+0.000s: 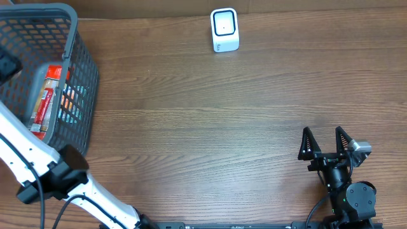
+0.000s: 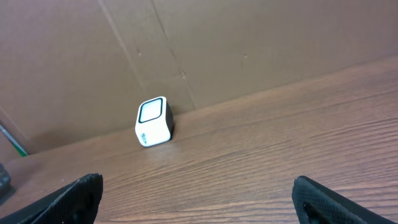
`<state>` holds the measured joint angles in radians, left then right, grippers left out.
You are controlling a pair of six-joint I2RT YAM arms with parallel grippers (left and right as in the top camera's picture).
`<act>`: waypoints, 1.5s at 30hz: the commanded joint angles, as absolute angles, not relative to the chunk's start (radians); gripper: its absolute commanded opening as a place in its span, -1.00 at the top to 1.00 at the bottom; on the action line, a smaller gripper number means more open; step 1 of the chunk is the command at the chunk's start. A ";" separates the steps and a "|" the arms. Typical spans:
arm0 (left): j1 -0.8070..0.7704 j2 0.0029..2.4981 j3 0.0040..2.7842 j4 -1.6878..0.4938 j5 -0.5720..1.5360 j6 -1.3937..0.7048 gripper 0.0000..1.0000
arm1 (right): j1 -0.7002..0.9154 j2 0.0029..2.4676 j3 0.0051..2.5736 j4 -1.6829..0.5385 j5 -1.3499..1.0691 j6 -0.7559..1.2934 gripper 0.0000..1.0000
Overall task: Scan the item barcode
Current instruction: 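Lift the jar out of the basket with the left gripper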
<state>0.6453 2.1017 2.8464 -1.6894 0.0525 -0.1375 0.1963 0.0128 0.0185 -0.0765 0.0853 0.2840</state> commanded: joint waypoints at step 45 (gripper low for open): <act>-0.583 1.878 1.554 -1.040 0.035 -1.002 0.58 | 0.195 0.003 0.008 -0.074 0.088 0.280 -1.00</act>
<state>-0.5598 1.8839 1.6203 -1.0710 0.0414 -0.8101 0.1963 0.0128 0.0185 -0.0769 0.0856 0.2840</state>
